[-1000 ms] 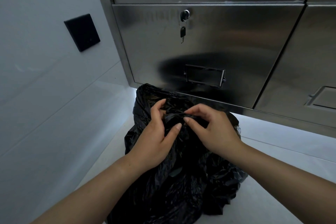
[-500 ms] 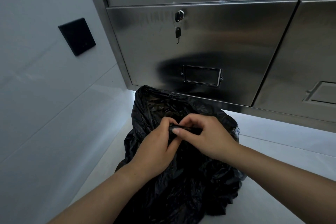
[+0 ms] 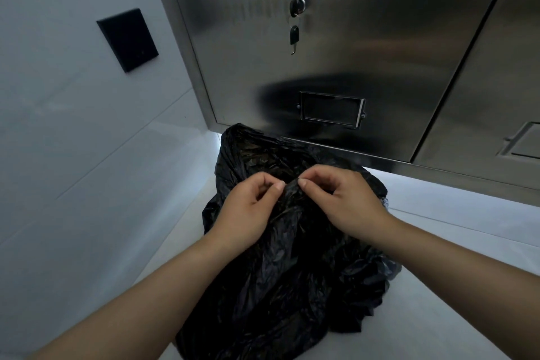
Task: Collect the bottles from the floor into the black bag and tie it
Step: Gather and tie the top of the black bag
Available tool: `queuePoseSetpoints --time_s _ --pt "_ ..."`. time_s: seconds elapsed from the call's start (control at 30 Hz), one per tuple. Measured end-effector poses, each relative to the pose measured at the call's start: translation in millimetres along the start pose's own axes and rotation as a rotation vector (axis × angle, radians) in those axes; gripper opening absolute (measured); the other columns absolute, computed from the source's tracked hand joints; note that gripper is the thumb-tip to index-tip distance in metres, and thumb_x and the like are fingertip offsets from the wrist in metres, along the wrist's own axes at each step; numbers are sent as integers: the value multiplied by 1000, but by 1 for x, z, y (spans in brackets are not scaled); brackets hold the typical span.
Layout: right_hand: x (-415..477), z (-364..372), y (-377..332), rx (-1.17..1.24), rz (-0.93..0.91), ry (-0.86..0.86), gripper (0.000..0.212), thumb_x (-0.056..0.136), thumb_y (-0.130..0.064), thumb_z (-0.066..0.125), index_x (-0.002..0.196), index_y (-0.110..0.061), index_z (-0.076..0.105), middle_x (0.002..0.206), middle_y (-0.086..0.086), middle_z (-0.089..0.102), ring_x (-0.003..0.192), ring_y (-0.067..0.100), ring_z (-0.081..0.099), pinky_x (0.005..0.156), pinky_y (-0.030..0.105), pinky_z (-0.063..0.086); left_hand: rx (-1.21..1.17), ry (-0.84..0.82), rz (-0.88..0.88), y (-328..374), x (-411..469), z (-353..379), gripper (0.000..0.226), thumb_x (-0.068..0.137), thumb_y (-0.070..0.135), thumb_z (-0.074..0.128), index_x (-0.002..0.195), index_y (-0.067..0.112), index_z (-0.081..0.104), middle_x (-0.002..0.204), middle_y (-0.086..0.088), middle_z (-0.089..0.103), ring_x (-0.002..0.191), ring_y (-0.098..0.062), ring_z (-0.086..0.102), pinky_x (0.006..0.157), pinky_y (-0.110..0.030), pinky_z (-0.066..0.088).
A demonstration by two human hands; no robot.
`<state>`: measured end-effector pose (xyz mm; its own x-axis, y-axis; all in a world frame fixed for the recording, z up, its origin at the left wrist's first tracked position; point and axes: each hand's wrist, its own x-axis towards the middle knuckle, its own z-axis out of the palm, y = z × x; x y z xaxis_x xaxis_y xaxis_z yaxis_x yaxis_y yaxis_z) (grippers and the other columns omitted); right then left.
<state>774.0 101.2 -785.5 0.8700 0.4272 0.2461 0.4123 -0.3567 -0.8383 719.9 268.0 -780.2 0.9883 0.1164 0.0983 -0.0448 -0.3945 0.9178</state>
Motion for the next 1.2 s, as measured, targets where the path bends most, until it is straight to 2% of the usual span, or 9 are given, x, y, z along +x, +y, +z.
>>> queuePoseSetpoints --time_s 0.23,0.37,0.5,0.6,0.8,0.9,1.0,1.07,1.2 --pt "11 -6 2 115 164 106 14 87 -31 56 75 -26 61 67 7 65 58 9 53 59 25 42 162 1 40 -4 3 -16 19 94 25 51 76 30 57 61 20 61 55 6 51 56 -9 38" --pt "8 -2 -1 106 148 78 14 88 -31 56 76 -24 62 63 4 66 53 7 53 54 23 41 37 -71 26 3 0 -12 26 94 13 46 92 33 63 88 19 70 86 3 63 78 -13 45" --pt "7 -1 -1 106 175 107 14 87 -30 58 76 -23 64 65 2 70 58 18 61 59 27 46 95 -27 90 11 -5 -5 16 85 46 52 94 40 64 89 22 69 82 5 64 70 -7 45" --pt "8 -3 -2 107 169 126 13 85 -30 60 75 -24 66 66 3 71 66 22 64 60 28 47 117 54 99 11 -10 5 30 72 60 65 96 42 59 91 28 66 79 8 63 66 -6 45" --pt "6 -6 -6 166 183 59 9 86 -31 60 81 -25 66 71 6 71 63 18 62 69 34 50 200 94 205 11 -7 6 21 78 34 72 83 49 58 92 36 63 77 13 61 66 0 40" --pt "3 -10 -6 246 181 -61 9 87 -34 60 93 -29 64 79 0 73 76 13 68 77 33 52 166 75 158 9 -4 -2 14 80 29 71 83 42 66 86 26 69 71 5 65 67 -10 48" --pt "0 -9 -3 209 151 -196 25 83 -39 62 107 -30 59 92 -3 73 92 11 67 89 35 51 72 65 81 5 1 -12 9 82 25 70 84 34 71 84 17 74 75 -3 69 72 -18 53" --pt "-2 -8 -1 113 120 -243 38 76 -45 68 111 -36 54 98 -10 70 99 0 62 92 27 47 11 82 39 4 4 -18 10 82 22 69 83 32 71 83 15 75 77 -4 70 74 -19 54" --pt "-3 -9 -6 6 12 -195 54 66 -44 77 111 -43 48 96 -20 66 94 -6 61 88 18 47 -53 108 -54 2 7 -25 5 82 21 70 84 25 73 80 8 76 75 -10 72 74 -27 57"
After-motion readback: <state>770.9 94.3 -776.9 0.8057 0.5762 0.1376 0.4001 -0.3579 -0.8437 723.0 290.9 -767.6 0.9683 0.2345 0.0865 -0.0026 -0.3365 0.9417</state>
